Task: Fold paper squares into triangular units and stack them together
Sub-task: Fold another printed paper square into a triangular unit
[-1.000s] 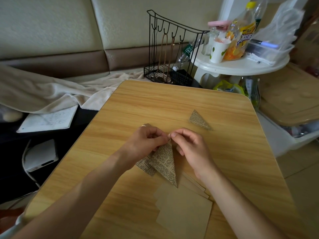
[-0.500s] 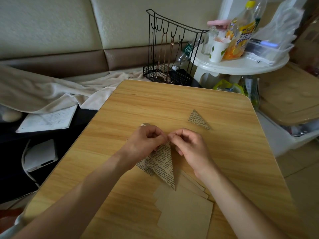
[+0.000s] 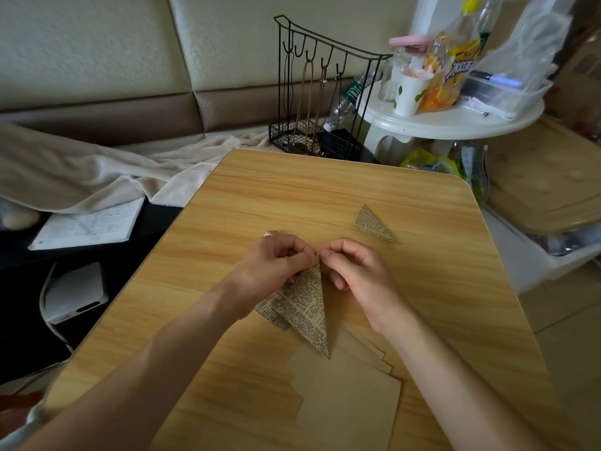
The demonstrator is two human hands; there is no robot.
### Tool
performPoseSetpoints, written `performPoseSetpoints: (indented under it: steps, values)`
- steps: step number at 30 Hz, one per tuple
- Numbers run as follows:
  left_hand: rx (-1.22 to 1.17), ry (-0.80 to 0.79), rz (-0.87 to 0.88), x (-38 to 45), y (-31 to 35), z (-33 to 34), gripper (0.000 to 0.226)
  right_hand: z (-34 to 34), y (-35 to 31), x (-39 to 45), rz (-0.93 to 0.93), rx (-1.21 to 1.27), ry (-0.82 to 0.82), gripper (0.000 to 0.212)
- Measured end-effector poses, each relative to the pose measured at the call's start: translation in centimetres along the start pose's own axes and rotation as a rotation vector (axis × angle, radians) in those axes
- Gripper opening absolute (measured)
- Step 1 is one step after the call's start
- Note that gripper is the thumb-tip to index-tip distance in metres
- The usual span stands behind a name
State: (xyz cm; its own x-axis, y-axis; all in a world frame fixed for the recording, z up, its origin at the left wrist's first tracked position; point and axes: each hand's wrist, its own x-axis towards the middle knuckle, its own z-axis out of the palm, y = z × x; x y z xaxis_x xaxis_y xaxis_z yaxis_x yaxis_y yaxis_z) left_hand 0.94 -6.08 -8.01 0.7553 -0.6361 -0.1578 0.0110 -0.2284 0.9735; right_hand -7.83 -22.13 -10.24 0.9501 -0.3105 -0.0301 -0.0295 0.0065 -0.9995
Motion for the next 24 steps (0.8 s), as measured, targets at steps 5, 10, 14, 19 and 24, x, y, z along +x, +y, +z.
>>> performPoseSetpoints:
  steps: [5,10,14,19,24]
  values:
    - [0.013,0.002,0.0,-0.11,0.15,-0.06,0.011,-0.12,-0.24,-0.12,0.02,0.01,-0.01,0.014]
    - [0.004,-0.029,0.024,-0.16,0.49,-0.11,0.009,-0.12,-0.24,-0.07,0.032,0.013,-0.006,0.013]
    - [0.002,-0.04,0.03,-0.16,0.53,-0.14,0.008,-0.13,-0.24,-0.09,0.02,-0.002,-0.019,0.012]
    - [0.023,-0.018,0.026,-0.09,0.41,-0.15,0.008,-0.19,-0.31,-0.16,0.006,-0.001,-0.038,0.012]
    - [0.051,0.013,0.013,-0.05,0.27,-0.12,0.008,-0.01,-0.31,-0.16,0.006,0.0,-0.039,0.008]
